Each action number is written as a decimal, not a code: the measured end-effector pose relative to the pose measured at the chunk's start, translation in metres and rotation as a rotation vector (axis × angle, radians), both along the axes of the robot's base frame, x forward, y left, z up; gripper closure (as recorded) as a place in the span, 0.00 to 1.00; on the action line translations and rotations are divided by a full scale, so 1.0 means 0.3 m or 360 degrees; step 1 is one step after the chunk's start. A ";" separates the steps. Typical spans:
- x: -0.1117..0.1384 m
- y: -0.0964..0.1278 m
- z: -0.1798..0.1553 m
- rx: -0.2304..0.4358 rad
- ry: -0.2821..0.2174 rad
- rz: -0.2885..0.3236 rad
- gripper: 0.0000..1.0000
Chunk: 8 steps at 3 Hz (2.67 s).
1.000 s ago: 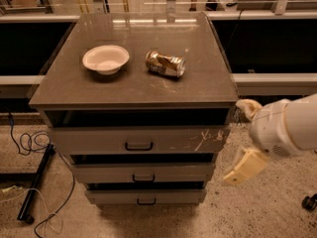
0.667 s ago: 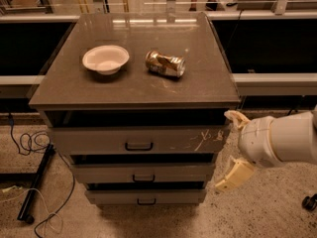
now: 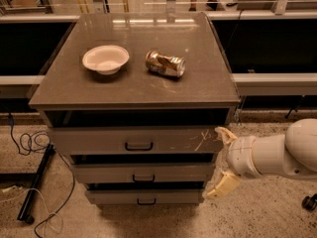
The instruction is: Open middle drawer
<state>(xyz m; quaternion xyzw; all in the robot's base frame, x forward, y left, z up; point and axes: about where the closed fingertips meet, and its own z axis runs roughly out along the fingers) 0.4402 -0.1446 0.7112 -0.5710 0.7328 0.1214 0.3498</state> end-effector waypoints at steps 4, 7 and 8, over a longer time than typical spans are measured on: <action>-0.086 0.117 -0.320 -0.0064 0.0003 0.0089 0.00; -0.050 0.181 -0.591 -0.0035 0.0028 0.0023 0.00; -0.049 0.185 -0.598 -0.0042 0.0023 0.0021 0.00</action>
Offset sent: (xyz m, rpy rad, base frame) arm -0.0211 0.0343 -0.0788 -0.0009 0.0626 0.0513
